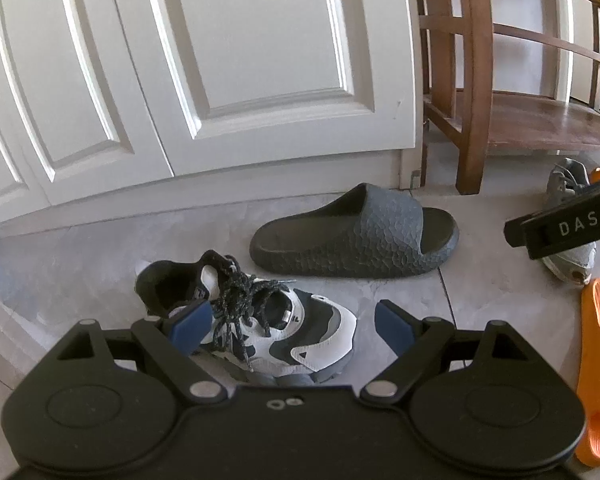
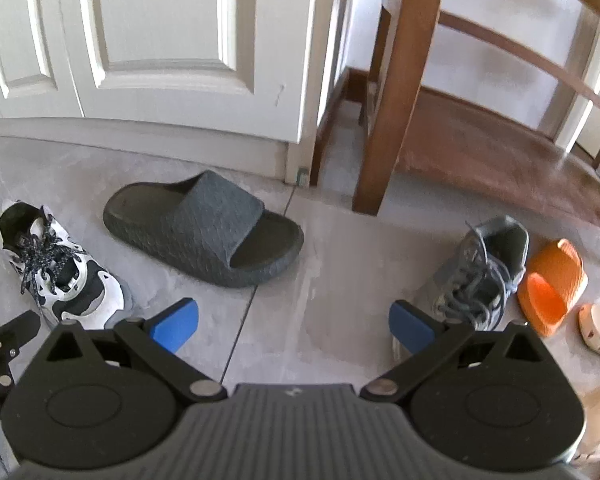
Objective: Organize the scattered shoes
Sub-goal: 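Move the left tool to the heel of the black-and-white sneaker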
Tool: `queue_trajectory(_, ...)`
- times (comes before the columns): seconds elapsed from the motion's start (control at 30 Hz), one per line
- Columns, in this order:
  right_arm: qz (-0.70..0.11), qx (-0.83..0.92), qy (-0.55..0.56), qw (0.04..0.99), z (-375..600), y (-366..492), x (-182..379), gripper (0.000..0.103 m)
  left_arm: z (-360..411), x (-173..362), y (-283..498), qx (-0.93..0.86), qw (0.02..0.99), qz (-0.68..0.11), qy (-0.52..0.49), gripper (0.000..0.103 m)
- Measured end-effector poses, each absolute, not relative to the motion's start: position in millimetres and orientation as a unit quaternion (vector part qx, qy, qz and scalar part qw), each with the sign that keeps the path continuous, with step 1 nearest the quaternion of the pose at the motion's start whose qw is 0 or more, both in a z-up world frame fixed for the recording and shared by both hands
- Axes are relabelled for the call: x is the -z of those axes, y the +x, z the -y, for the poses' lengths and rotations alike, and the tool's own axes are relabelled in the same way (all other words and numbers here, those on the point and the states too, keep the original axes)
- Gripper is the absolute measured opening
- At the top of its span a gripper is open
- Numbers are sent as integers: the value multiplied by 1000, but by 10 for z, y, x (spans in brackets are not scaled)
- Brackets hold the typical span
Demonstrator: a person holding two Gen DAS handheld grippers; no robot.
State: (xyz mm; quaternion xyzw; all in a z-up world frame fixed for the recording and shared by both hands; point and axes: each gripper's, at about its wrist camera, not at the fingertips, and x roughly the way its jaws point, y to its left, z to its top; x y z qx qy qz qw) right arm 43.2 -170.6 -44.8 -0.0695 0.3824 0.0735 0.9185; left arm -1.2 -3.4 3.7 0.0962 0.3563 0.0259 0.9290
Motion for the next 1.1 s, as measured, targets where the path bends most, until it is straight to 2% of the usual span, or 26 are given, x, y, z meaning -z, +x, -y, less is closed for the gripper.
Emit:
queue_trajectory(0.27, -371, -91, -78, 921, 1655, 384, 391, 103, 15, -109, -24, -27, 935, -341, 92, 89)
queue_trajectory(0.5, -329, -87, -112, 934, 1589, 273, 300, 103, 9, -141, -29, -15, 936, -341, 82, 89)
queue_trajectory(0.83, -347, -119, -60, 928, 1675, 281, 355, 103, -41, -143, -53, -14, 934, -348, 85, 89)
queue_trajectory(1.1, -363, -138, -70, 919, 1531, 263, 437, 103, -154, -151, -64, -27, 932, -353, 77, 89)
